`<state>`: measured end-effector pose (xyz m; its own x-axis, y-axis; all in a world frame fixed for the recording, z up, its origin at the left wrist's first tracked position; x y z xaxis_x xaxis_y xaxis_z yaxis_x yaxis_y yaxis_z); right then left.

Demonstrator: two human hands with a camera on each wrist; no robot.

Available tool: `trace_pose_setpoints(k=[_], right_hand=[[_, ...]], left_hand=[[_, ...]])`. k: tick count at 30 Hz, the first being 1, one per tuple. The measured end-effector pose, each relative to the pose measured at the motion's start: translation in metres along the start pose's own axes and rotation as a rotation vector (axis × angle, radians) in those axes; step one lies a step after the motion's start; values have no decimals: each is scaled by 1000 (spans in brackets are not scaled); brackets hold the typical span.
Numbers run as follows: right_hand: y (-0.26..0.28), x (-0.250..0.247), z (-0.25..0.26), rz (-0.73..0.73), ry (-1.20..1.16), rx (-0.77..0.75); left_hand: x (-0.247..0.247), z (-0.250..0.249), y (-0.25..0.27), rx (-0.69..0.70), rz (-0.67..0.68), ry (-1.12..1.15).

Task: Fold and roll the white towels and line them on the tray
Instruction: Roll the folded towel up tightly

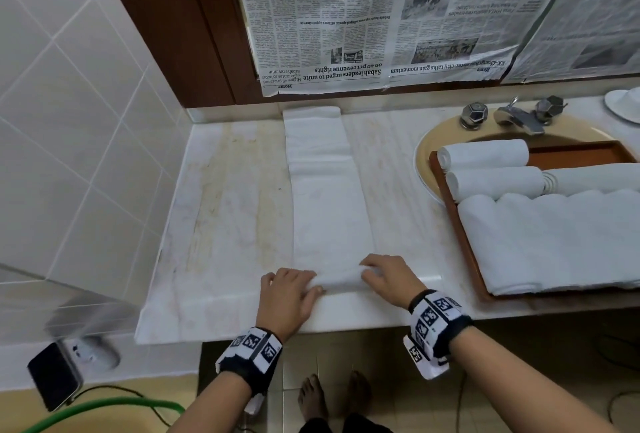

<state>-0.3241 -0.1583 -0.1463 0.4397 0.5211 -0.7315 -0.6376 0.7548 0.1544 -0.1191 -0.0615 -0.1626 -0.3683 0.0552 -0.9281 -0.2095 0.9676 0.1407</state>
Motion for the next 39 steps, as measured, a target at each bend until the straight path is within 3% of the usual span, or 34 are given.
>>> trace_pose_setpoints(k=[2,4,6,11,14,18,22,24,27,30,33,35,39], right_hand=[[2,-2,-4,-50,-15,-14],[4,3,-4,-66,137,-120],[8,7,-1,-74,268,-206],[10,16,5,-20,439,-321],[6,16,5,16,322,-198],[-1,9,2,55,175,-91],[0,7,-6,79,62,-50],[-1,5,1,13,216,-151],[0,7,19,-95,437,-322],[0,15,22,-34,439,-372],[-4,13,14,29,325,-300],[-9,11,10,42,217,-234],[-13,8,-1,70,61,-59]], left_hand=[[0,5,-6,-74,115,210],[-2,7,-9,-123,114,385],[-2,6,-11,-128,82,395],[-3,6,-12,-155,-25,288],[-4,-5,-7,-33,-121,93],[4,-8,2,66,-124,-7],[4,-4,-8,25,-29,31],[5,-2,-18,-36,93,65],[5,0,-32,-88,171,173],[-1,2,-38,-190,190,338],[-7,0,-36,-185,141,314],[-9,-3,-30,-85,92,216],[-1,-7,-15,85,126,30]])
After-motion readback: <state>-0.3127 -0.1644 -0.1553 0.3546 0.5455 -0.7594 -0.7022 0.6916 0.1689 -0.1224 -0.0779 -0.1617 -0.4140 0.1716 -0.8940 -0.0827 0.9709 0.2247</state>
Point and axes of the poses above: each hand's wrist, its own y-axis away from the middle knuckle, its own x-axis out of the palm, z = x × y, the point moved 5 cm from there along -y, towards the middle knuckle, and after that the axes turned 9 degrees about -x, right-handed, at the moved point
